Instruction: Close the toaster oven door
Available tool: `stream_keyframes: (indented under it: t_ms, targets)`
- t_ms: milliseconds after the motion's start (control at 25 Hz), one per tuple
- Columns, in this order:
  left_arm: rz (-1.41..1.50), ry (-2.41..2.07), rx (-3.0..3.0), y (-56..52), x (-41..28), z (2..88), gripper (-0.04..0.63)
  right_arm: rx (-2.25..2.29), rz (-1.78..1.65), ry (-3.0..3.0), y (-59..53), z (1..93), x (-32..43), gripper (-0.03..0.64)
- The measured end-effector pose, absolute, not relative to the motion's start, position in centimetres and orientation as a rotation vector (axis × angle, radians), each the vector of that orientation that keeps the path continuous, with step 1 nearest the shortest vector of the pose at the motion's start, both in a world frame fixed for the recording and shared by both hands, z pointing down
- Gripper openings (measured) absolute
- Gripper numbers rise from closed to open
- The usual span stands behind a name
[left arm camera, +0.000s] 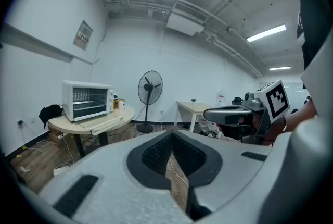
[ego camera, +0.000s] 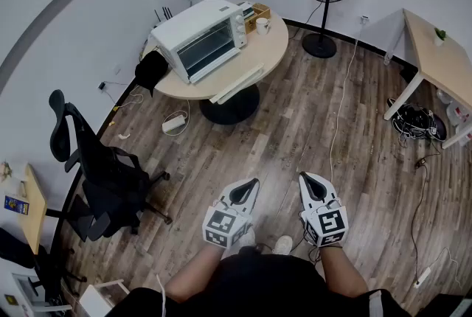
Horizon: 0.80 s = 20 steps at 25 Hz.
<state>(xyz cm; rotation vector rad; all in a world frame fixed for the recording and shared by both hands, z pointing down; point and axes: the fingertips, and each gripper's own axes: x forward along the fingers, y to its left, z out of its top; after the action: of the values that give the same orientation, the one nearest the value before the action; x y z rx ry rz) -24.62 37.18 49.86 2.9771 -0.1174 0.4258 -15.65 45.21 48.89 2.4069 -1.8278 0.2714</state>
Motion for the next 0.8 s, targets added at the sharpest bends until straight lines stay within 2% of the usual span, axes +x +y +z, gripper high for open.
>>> stream_keyframes:
  t_ms: [400,800]
  targets:
    - [0.434,-0.086,2.987,35.5,-25.0,51.0,0.008,2.445,0.244,-1.802,43.8,48.0,-15.7,-0.004]
    - [0.308,-0.205,3.064,28.4,-26.7,49.0,0.008,2.505,0.068,-1.744,39.6,45.0,-16.2,-0.003]
